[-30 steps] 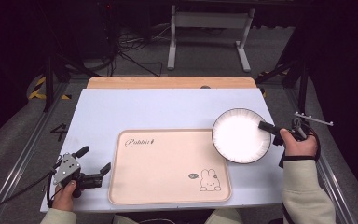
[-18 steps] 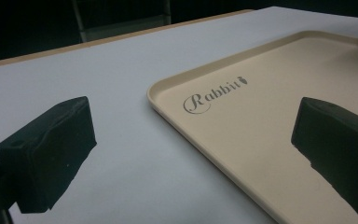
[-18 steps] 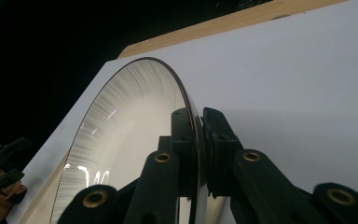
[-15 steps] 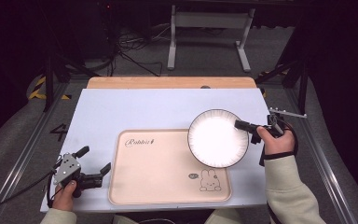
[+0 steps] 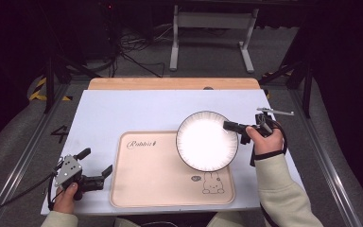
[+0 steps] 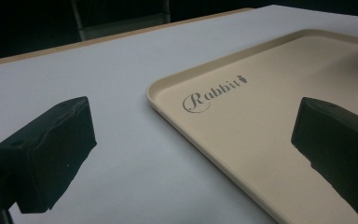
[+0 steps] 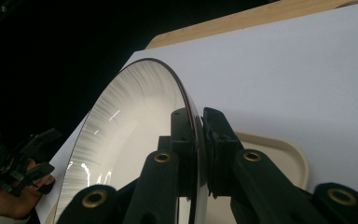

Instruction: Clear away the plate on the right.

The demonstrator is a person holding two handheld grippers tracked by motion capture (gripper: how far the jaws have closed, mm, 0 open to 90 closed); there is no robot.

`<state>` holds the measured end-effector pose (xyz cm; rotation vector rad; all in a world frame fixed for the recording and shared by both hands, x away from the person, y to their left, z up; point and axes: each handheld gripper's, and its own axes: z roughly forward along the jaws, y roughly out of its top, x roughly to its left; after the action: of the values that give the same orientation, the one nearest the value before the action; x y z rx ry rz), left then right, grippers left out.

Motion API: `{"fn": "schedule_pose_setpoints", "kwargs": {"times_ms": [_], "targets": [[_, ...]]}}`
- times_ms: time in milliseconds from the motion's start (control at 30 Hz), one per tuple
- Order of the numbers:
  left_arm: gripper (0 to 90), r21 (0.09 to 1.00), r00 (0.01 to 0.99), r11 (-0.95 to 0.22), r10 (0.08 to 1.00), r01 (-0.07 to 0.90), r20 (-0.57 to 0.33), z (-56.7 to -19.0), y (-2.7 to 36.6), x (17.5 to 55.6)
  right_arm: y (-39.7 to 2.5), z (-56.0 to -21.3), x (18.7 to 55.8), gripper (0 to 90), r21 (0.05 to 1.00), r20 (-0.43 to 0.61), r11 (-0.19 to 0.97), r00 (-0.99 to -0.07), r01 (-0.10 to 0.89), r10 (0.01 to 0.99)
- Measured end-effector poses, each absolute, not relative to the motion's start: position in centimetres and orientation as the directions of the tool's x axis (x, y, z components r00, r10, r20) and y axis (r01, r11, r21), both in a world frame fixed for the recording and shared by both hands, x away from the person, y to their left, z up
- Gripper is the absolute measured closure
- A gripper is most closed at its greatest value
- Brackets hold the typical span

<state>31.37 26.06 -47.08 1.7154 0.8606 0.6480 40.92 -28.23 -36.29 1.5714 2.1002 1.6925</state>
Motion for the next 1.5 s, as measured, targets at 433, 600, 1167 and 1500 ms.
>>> {"fn": "schedule_pose_setpoints", "kwargs": {"times_ms": [433, 600, 1167, 1500], "targets": [[0.2, 0.957, 0.6, -0.17, 0.8, 0.234, -0.004, -47.1, 26.2, 31.3, -24.6, -37.6, 42.1, 83.9, 0.728, 0.536, -0.04, -0.53, 0.685, 0.657], [0.2, 0.957, 0.6, -0.172, 0.8, 0.233, -0.002, -47.1, 26.2, 31.3, -23.4, -38.1, 42.5, 83.7, 0.729, 0.52, -0.016, -0.539, 0.684, 0.662], [0.2, 0.957, 0.601, -0.18, 0.799, 0.229, 0.006, -47.1, 26.1, 31.3, -20.5, -40.2, 42.8, 83.4, 0.697, 0.527, 0.044, -0.552, 0.716, 0.646], [0.2, 0.958, 0.603, -0.18, 0.797, 0.225, 0.008, -47.1, 26.1, 31.2, -19.5, -41.3, 42.9, 83.1, 0.676, 0.528, 0.077, -0.555, 0.733, 0.643]]}}
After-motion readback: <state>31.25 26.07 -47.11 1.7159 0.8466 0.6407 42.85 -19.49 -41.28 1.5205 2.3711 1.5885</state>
